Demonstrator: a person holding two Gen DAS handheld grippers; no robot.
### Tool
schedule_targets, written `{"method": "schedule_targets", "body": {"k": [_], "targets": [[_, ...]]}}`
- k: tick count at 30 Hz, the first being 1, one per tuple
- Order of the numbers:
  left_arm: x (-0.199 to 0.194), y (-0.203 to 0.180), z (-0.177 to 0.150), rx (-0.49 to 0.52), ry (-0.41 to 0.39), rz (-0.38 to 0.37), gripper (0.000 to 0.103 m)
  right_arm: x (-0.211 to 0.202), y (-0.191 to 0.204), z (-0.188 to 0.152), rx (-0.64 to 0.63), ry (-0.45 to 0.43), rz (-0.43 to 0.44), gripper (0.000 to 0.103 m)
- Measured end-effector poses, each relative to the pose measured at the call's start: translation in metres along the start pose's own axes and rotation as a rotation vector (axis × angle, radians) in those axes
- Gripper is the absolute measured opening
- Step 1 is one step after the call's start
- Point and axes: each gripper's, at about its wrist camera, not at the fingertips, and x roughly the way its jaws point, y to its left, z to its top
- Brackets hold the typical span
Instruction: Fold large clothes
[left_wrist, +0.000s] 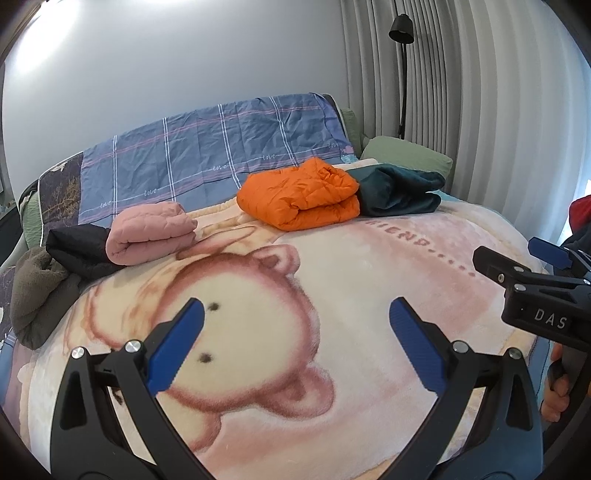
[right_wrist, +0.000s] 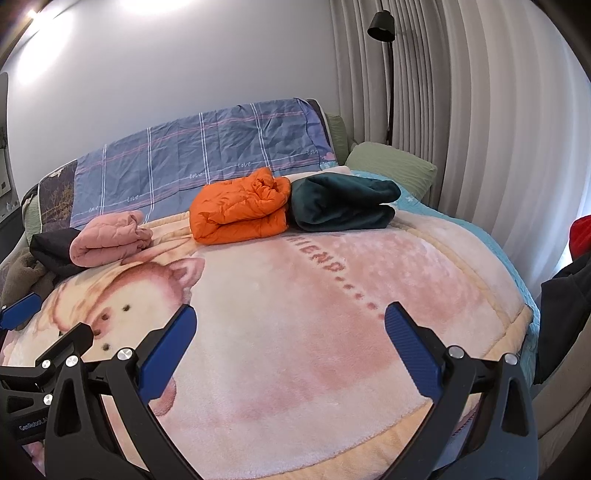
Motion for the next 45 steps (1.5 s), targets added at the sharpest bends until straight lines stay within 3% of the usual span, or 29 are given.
{"method": "schedule_targets", "body": {"k": [45], "targets": [[0.0038,0.0011,-0.0083,-0.006,0.010,-0.005,0.101,0.0060,0.0044,-0.0051,-0.009,0.023,-0.004,0.102]]}}
